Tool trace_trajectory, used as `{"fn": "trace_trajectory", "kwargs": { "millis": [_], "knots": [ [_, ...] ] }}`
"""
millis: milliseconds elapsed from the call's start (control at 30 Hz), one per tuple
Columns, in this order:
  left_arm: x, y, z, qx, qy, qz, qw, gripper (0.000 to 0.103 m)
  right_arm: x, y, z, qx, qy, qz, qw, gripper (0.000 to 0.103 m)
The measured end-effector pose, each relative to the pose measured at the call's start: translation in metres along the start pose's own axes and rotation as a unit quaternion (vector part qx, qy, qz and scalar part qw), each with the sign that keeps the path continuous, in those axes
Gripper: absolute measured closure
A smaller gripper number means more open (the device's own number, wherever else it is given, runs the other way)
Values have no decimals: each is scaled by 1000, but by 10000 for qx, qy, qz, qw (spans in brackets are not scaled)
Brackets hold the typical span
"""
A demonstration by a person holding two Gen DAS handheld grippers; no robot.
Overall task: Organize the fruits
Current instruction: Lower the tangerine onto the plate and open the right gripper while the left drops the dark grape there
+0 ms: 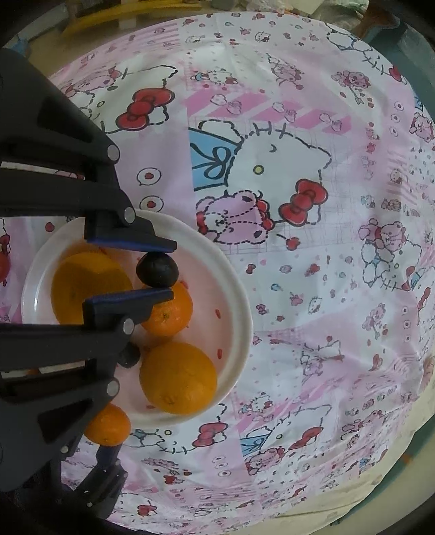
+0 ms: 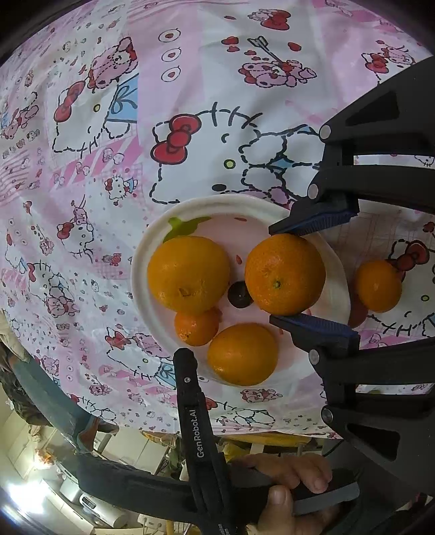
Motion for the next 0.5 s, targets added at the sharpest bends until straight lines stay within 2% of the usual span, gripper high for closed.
{"fn": "trace_trajectory", "kwargs": {
  "millis": [500],
  "knots": [
    [0,0,-4,-44,37,10,10000,84,0,-1,1,-6,14,-67,10000,54]
  ]
}}
Point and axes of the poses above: each gripper's, at about its wrist camera, not at the fingertips, and y roughly the way its jaws point, x to its right, z to its top, the point moved 2 cm from there along y, roughly the way its jaws point, and after that the axes turned 15 degrees about -y, right-handed, at the moved point
